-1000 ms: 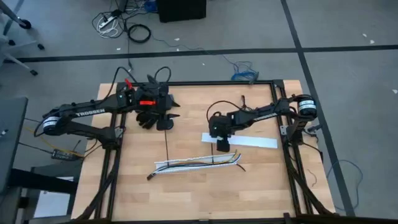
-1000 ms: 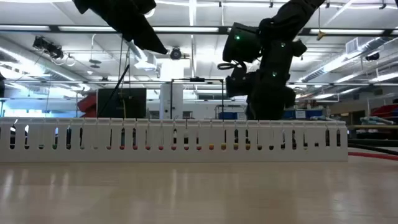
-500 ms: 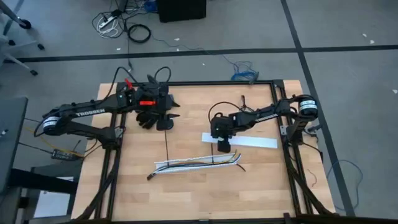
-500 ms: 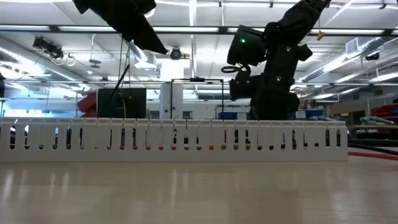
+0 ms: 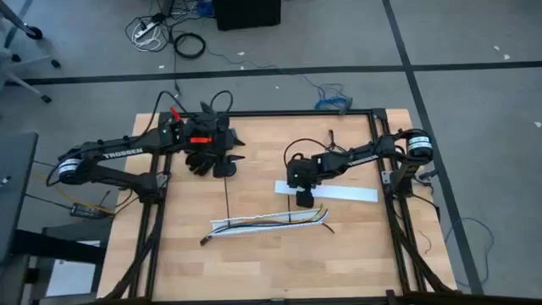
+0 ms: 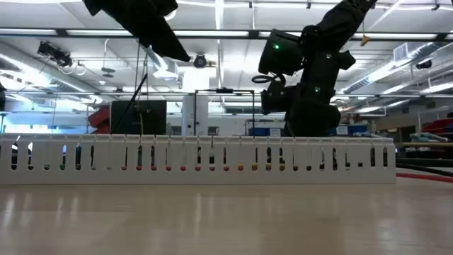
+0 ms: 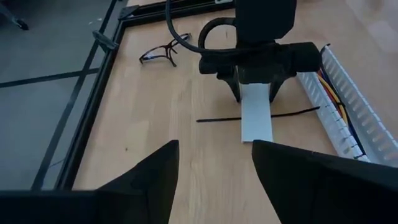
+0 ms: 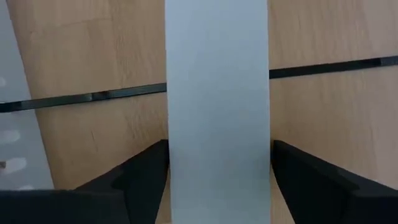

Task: Ziptie cables
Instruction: Close the white cable duct cover

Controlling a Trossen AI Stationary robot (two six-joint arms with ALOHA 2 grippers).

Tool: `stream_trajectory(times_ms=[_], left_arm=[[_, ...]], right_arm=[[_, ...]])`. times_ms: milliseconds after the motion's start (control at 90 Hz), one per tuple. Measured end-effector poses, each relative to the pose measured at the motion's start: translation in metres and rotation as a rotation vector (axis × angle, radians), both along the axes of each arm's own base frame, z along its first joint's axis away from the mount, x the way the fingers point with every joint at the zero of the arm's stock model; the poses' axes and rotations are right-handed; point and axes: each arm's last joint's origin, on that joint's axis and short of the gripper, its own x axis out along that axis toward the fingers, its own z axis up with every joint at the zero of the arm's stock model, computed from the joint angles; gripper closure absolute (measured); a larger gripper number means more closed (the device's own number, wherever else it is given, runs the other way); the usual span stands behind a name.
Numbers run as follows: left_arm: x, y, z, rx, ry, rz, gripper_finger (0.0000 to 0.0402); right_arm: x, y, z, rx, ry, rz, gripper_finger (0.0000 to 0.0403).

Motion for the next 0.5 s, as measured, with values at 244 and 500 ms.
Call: stream_trajectory(times_ms=[244, 500], left_arm=[[0.0, 0.0, 0.0, 0.0, 0.0, 0.0, 0.0204], [0.0, 0.0, 0.0, 0.0, 0.0, 0.0, 0.0204]], right_arm=[[-0.0014, -0.0001, -0.0009, -0.003, 0.017, 0.001, 0.0162], [-0.0017, -0.0001, -0.0011, -0.005, 0.02, 0.006, 0.0165]])
